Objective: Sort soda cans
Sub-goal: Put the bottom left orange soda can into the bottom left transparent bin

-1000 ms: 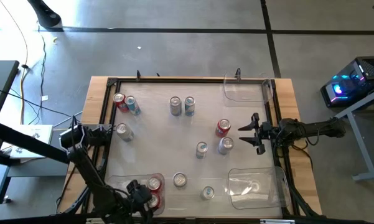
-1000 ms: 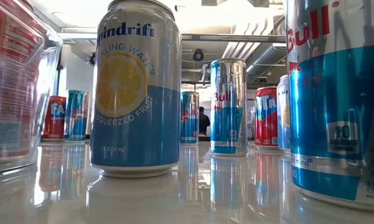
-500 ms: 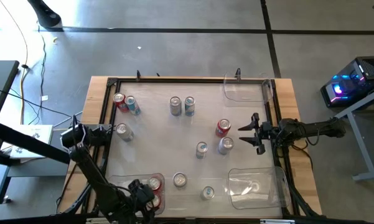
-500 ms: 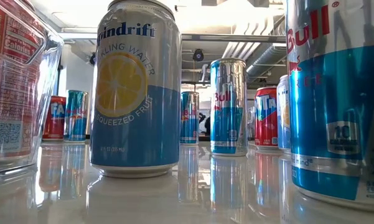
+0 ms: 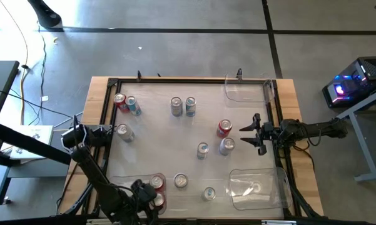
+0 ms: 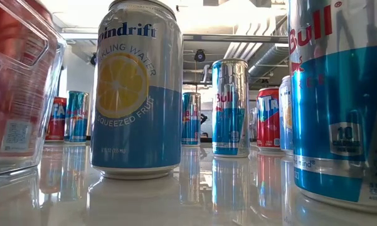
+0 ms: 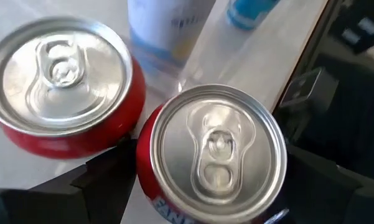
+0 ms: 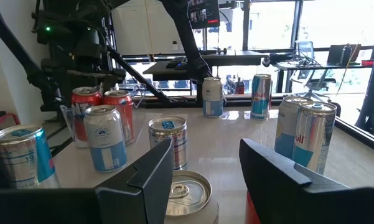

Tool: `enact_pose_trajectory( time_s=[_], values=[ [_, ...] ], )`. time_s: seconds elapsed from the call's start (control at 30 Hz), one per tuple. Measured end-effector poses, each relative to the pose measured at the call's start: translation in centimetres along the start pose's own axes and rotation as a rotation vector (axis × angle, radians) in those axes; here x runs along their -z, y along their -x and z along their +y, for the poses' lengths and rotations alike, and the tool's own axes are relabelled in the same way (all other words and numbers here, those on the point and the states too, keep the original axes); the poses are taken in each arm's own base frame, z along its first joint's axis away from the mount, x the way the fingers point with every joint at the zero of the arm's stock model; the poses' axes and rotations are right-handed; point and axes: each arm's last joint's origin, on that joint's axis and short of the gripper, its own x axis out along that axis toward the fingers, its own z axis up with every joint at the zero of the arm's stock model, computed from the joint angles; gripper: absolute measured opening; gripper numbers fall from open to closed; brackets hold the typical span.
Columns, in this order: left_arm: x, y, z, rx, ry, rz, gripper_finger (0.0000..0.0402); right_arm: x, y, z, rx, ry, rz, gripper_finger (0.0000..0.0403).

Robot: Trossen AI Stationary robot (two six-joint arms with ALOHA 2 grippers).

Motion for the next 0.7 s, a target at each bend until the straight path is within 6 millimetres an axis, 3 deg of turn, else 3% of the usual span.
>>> enact_pose_trajectory(
  time_s=[0.43, 0.7],
  values=[
    [0.42, 0.47, -0.10, 0.018, -0.011, 0.026, 0.0337, 0.00, 0.00, 0.00, 0.000, 0.000, 0.000, 0.0179],
    [-0.32, -0.15, 0.00, 0.014, -0.064, 0.096, 0.0337, 0.00, 0.00, 0.00, 0.000, 0.000, 0.000, 0.0179]
  ],
)
